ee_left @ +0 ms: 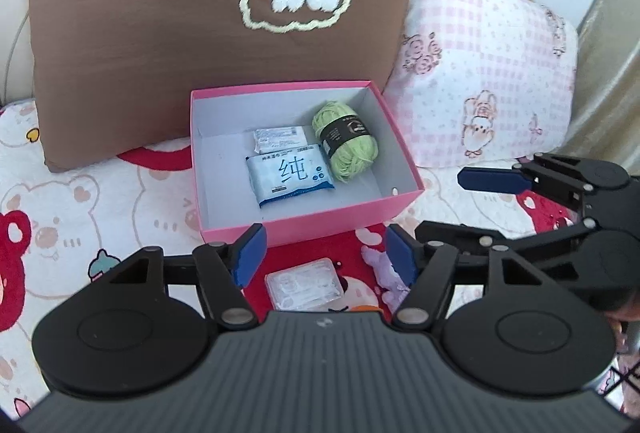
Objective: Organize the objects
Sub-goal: 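Raise the left tool out of the pink box, then move the left tool down to the orange makeup sponge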
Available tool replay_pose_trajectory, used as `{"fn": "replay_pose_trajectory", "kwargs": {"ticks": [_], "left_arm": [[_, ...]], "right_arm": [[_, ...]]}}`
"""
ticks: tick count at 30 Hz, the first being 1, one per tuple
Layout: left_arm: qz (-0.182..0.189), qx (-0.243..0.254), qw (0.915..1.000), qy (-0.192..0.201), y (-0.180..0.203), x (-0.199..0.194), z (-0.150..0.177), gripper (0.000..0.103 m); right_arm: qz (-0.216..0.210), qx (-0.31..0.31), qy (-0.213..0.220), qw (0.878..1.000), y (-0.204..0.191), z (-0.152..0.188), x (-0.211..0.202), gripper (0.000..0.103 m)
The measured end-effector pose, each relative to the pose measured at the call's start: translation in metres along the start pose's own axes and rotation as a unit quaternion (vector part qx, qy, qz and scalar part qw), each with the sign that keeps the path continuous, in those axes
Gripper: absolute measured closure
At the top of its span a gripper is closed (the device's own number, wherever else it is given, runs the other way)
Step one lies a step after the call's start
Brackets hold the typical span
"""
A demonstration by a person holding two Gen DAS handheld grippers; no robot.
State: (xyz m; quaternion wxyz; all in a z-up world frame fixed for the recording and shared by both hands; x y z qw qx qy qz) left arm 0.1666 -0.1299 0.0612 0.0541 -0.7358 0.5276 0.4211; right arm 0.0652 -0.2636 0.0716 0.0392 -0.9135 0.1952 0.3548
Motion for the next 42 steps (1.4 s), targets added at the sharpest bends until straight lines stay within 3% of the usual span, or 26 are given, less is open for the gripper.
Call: {"fn": "replay_pose_trajectory", "kwargs": {"ticks": [3, 6, 7, 9, 12, 22, 34, 42], "left_arm": [[0.010, -0.008, 0.9999, 0.007, 0.000, -0.009, 0.008, 0.033], [-0.018, -0.005, 0.9997, 0.018, -0.004, -0.012, 0.017, 0.026], [-0.025, -0.005, 0.9995, 0.016, -0.006, -0.012, 0.020, 0.026], [-0.030, -0.007, 0.9995, 0.010, -0.009, -0.012, 0.026, 0.024], [-0.025, -0.018, 0.9994, 0.014, -0.014, -0.018, 0.034, 0.015], [-0.030, -0.015, 0.9993, 0.018, -0.012, -0.036, 0.050, 0.003], [-0.039, -0.013, 0.9992, 0.002, -0.016, -0.039, 0.068, 0.000], [-0.017, -0.033, 0.9992, -0.013, -0.013, -0.032, 0.084, 0.000]], "right_arm": [[0.006, 0.000, 0.004, 1.000, 0.000, 0.003, -0.008, 0.028], [0.008, 0.007, 0.008, 1.000, -0.001, 0.008, -0.016, 0.027], [0.011, 0.010, 0.008, 1.000, -0.001, 0.009, -0.018, 0.024], [0.027, 0.018, 0.006, 0.999, 0.000, 0.012, -0.022, 0.008], [0.039, 0.027, 0.003, 0.999, 0.001, 0.017, -0.026, 0.007], [0.040, 0.041, 0.000, 0.998, -0.006, 0.032, -0.053, 0.007], [0.037, 0.029, -0.014, 0.999, -0.023, 0.065, -0.059, 0.007], [0.030, 0.020, 0.030, 0.999, -0.016, 0.084, -0.047, 0.007]]}}
Point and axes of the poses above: each gripper's, at about its wrist camera, not at the fingertips, and x roughly the way its jaws point, y to its right, z to its underside, the point moved 5 cm from there along x, roughly the way its jaws point, and after that the axes turned 11 degrees about z, right-handed, at the moved point
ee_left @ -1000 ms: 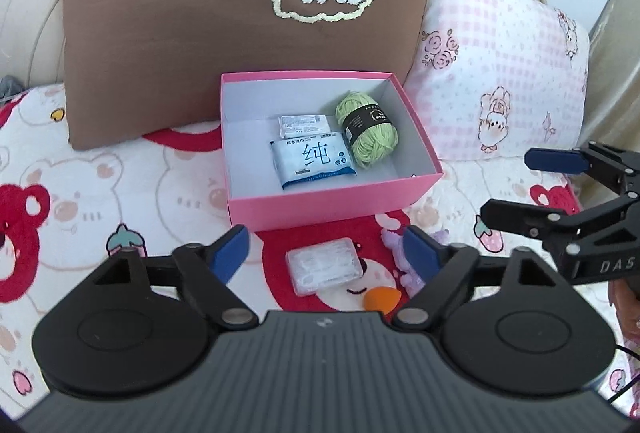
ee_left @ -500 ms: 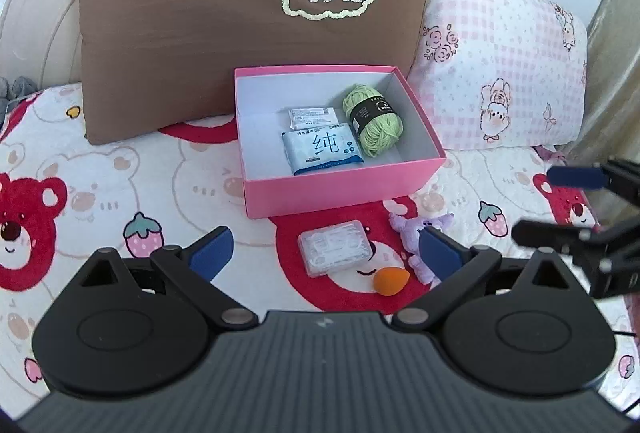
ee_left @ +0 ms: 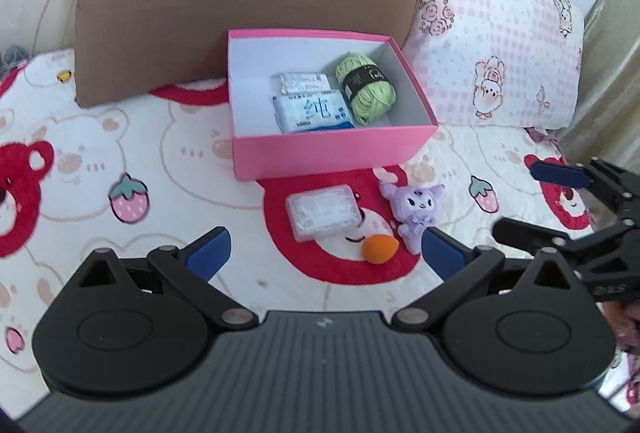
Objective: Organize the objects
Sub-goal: 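Move the left tool down to the orange makeup sponge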
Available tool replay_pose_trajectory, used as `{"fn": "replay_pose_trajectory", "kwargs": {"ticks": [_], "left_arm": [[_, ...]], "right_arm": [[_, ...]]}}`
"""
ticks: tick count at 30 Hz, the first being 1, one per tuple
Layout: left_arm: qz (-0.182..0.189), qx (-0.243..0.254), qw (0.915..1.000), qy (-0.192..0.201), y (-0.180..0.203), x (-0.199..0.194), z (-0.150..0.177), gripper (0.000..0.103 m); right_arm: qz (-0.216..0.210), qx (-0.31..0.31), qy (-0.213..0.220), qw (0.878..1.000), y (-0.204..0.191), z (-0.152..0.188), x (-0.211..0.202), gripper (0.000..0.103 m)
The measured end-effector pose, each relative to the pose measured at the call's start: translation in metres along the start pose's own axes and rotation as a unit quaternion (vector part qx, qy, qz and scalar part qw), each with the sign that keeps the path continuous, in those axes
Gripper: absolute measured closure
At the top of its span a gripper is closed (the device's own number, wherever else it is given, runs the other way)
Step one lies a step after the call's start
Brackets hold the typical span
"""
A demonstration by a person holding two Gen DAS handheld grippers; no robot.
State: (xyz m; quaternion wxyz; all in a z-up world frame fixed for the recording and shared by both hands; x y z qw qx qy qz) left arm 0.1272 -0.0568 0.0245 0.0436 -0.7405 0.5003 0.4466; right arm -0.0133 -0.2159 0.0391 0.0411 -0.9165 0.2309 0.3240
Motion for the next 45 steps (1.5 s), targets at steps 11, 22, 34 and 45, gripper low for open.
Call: {"fn": "replay_pose_trajectory", "kwargs": {"ticks": [11, 22, 34, 45], "left_arm": [[0.061, -0.054, 0.9956, -0.046, 0.007, 0.030, 0.032, 0.000], [0.056, -0.034, 0.9974, -0.031, 0.010, 0.055, 0.053, 0.000], [0.080, -0.060, 0.9950, -0.005, 0.003, 0.100, 0.059, 0.000], [0.100, -0.083, 0.9915, 0.000, -0.017, 0.137, 0.065, 0.003]], "right_arm": [[-0.017, -0.018, -0.015, 1.000, 0.006, 0.030, 0.029, 0.007], [-0.040, -0.026, -0.076, 0.996, 0.017, 0.071, 0.061, 0.007], [-0.027, -0.019, -0.082, 0.996, 0.016, 0.094, 0.103, 0.007], [-0.005, -0.025, -0.067, 0.997, 0.003, 0.108, 0.126, 0.008]]}}
Point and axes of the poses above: each gripper's, at about its wrist camera, not at the fingertips, and x roughly the way its jaws point, y to its right, z to its underside, the point moved 5 cm from there along x, roughly the way its jaws point, and after that the axes turned 11 degrees about z, right-handed, at the moved point
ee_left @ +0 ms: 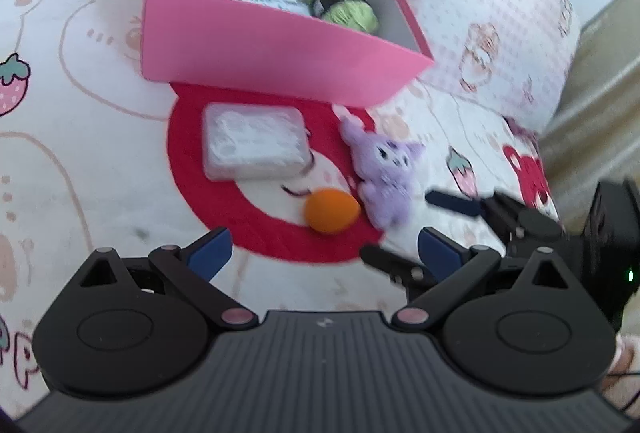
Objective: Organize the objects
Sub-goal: 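Move the left tool down to the orange makeup sponge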
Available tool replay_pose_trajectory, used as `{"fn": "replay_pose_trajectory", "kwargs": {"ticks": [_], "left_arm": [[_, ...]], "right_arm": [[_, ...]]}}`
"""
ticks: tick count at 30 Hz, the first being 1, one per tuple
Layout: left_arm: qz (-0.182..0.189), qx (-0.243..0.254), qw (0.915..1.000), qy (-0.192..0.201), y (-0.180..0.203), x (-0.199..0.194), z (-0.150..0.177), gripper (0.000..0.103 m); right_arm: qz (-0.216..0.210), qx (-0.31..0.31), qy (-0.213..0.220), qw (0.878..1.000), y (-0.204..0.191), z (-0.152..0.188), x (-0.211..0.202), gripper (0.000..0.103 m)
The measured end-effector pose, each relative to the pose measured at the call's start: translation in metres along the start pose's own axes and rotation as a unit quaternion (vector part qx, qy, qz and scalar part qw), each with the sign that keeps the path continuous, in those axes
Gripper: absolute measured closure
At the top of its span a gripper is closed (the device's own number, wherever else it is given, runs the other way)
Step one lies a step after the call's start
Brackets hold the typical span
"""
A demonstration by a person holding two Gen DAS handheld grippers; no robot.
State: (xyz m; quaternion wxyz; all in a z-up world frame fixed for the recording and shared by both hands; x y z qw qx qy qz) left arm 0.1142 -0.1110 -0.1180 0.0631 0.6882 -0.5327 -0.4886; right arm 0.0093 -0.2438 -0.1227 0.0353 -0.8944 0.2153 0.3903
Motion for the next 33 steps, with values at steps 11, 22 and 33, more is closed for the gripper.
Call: {"fn": "replay_pose_trajectory", "kwargs": {"ticks": [11, 22, 33], "left_arm": [[0.007, 0.012, 0.9999, -0.010, -0.019, 0.027, 0.004, 0.005], [0.000, -0.014, 0.9996, -0.023, -0.032, 0.047, -0.003, 0.005], [-0.021, 0.010, 0.9994, -0.024, -0.024, 0.070, -0.001, 0.018]], "right_arm": [[-0.052, -0.006, -0.019, 0.998, -0.022, 0.012, 0.020, 0.008], [-0.062, 0.001, -0.016, 0.998, -0.018, 0.014, 0.029, 0.014], [-0.068, 0.020, -0.015, 0.997, -0.013, 0.007, 0.041, 0.028]]}}
Point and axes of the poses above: each gripper's, at about its wrist camera, not at the fingertips, and x roughly the way its jaws point, y to its right, z to its underside, the point moved 5 cm from there along x, roughly the way its jaws point, and after that the axes turned 11 degrees about z, right-handed, at the moved point
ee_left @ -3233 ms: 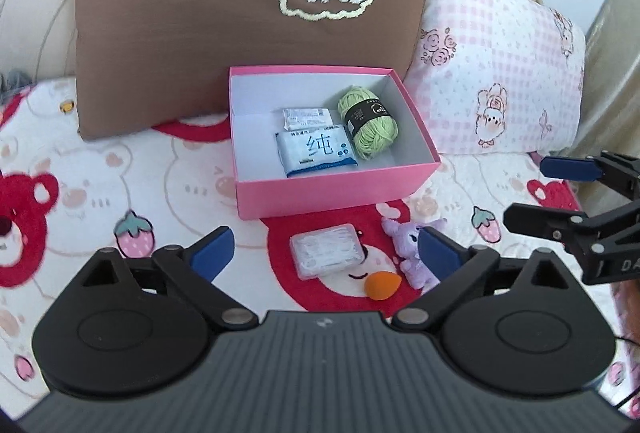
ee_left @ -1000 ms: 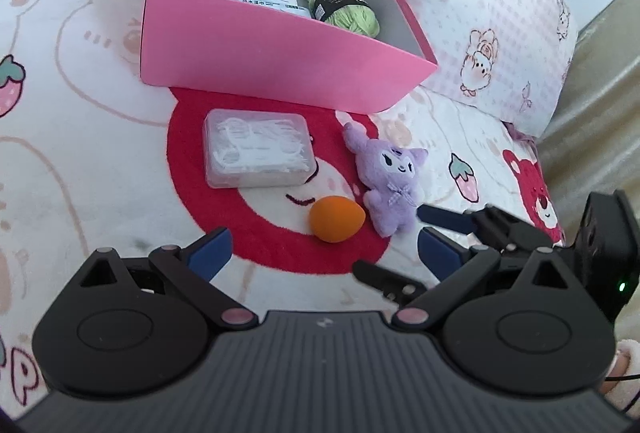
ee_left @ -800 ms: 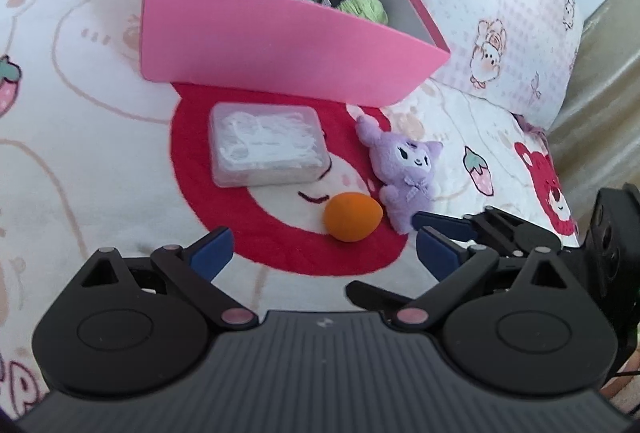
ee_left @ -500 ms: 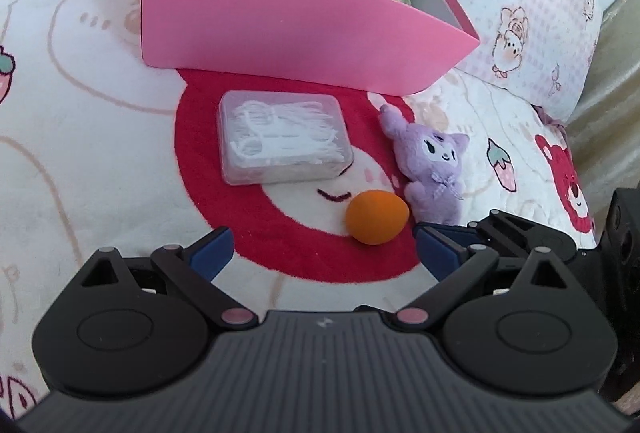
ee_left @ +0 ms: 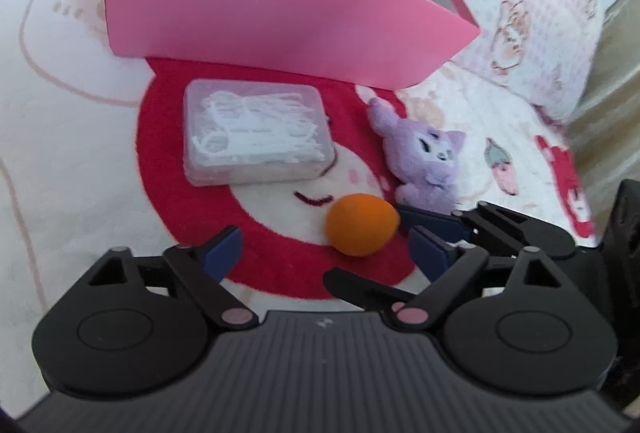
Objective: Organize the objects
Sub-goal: 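Move the left tool down to the orange makeup sponge, then close the left tool on the orange sponge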
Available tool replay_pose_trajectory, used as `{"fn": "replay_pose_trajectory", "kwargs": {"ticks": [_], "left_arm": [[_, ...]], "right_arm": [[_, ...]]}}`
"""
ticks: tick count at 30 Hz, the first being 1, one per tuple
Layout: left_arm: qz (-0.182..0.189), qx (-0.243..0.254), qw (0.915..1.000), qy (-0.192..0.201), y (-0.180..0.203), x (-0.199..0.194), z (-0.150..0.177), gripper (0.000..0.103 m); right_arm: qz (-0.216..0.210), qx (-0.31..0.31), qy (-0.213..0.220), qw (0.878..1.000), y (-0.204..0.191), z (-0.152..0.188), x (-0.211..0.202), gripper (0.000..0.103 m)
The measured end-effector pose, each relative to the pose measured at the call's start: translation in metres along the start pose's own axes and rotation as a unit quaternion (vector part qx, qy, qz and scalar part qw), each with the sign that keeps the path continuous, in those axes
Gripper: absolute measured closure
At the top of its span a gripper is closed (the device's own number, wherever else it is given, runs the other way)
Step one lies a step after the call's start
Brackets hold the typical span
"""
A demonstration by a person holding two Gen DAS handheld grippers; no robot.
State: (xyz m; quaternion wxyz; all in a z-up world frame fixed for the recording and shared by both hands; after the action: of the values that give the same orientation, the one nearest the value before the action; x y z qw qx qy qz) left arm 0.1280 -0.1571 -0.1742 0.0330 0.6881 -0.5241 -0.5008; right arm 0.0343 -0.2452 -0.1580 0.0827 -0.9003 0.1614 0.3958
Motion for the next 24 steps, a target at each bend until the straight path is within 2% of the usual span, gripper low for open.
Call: {"fn": "replay_pose_trajectory", "kwargs": {"ticks": [1, 2, 3, 4, 9, 11, 14, 20, 24], "left_arm": [[-0.015, 0.006, 0.9999, 0.006, 0.001, 0.001, -0.002, 0.021], [-0.022, 0.012, 0.9996, 0.011, 0.003, 0.003, -0.003, 0.030], [-0.024, 0.015, 0.9995, 0.013, 0.005, 0.004, -0.005, 0.033], [-0.019, 0.015, 0.9996, 0.016, 0.007, 0.005, -0.006, 0.034], [0.023, -0.018, 0.9994, 0.019, 0.010, 0.008, -0.002, 0.052], [0.034, -0.021, 0.9990, 0.019, 0.011, 0.008, 0.000, 0.055], [0.021, -0.025, 0.9991, 0.026, 0.008, 0.009, 0.002, 0.055], [0.036, -0.049, 0.9977, 0.029, 0.000, 0.010, 0.005, 0.059], [0.043, -0.037, 0.9979, 0.030, 0.006, 0.012, 0.004, 0.069]], "right_arm": [[0.001, 0.000, -0.003, 1.000, 0.000, 0.000, 0.002, 0.028], [0.006, -0.004, -0.006, 1.000, 0.001, -0.001, 0.004, 0.031], [0.010, -0.006, -0.007, 1.000, 0.001, -0.002, 0.006, 0.038], [0.014, -0.002, -0.005, 1.000, 0.002, -0.004, 0.007, 0.041], [0.002, 0.037, 0.016, 0.999, 0.002, -0.004, -0.002, 0.044], [0.009, 0.031, 0.013, 0.999, -0.001, -0.002, 0.000, 0.044], [0.025, 0.029, 0.015, 0.999, -0.001, 0.001, 0.003, 0.043], [0.030, 0.044, 0.002, 0.999, 0.002, 0.007, 0.007, 0.038], [0.015, 0.056, 0.009, 0.998, 0.002, 0.005, 0.003, 0.042]]}}
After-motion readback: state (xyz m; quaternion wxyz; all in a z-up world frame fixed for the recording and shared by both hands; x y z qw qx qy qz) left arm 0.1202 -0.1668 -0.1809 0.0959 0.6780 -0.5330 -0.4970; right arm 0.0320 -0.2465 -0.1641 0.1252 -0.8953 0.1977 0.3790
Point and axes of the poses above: each gripper's, at about its wrist camera, not at the fingertips, and x roughly the way its jaws point, y to its right, z to its underside, the point moved 5 cm from there along x, roughly the way its jaws point, and after that the axes turned 11 degrees about z, right-handed, at the moved point
